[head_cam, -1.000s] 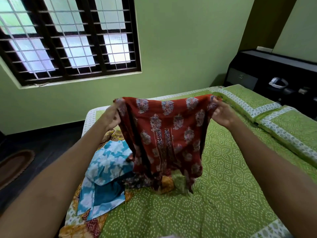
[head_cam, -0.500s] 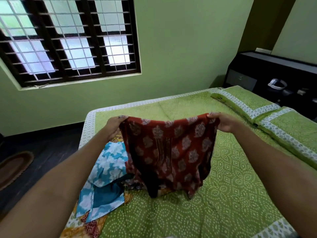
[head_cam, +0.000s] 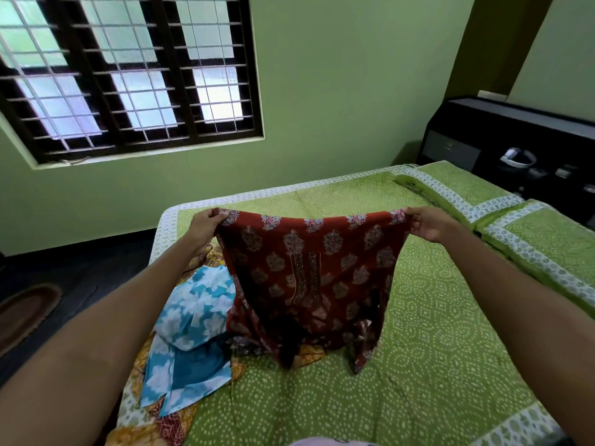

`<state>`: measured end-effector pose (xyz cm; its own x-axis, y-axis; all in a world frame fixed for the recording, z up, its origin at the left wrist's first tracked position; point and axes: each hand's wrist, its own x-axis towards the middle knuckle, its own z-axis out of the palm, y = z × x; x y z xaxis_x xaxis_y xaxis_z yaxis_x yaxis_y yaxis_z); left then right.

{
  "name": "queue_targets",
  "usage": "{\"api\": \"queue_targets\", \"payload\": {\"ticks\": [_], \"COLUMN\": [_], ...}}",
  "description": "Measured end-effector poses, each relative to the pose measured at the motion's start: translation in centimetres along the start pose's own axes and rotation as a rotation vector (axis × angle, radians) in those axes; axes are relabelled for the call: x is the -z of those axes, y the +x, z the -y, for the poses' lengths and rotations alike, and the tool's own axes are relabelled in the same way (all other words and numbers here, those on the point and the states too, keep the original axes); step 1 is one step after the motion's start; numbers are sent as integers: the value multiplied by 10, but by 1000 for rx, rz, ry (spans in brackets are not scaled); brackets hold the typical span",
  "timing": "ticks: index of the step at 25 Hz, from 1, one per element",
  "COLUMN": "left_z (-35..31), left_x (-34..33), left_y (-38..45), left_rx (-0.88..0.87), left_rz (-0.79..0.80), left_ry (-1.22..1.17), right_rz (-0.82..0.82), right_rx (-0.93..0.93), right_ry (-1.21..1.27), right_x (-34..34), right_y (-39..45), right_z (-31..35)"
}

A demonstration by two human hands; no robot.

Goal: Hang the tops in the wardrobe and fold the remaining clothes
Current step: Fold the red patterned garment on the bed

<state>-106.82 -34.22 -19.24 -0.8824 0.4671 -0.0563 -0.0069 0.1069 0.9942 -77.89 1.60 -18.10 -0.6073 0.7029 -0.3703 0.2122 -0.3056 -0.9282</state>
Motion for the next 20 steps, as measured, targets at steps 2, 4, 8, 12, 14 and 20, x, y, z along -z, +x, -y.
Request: {"api": "queue_targets", "payload": {"ticks": [2, 4, 8, 12, 14, 20], "left_z": [2, 6, 16, 17, 14, -9], "left_x": [1, 2, 1, 0, -3, -3], "left_y": [3, 3, 4, 5, 7, -6], "left_rx": [13, 47, 82, 75, 60, -158], "left_rz": [-50, -76, -64, -140, -107, 416], "left_ry": [7, 0, 131, 177, 59, 935], "right_rz": [-66, -114, -48, 8, -3, -1], "right_rx": [8, 29, 73, 85, 94, 137], "right_ry": [48, 77, 71, 33, 36, -55], "right_x": [1, 2, 4, 7, 7, 5], "right_y": [4, 5, 0, 2, 3, -3], "right_z": [-5, -10, -18, -26, -27, -21]}}
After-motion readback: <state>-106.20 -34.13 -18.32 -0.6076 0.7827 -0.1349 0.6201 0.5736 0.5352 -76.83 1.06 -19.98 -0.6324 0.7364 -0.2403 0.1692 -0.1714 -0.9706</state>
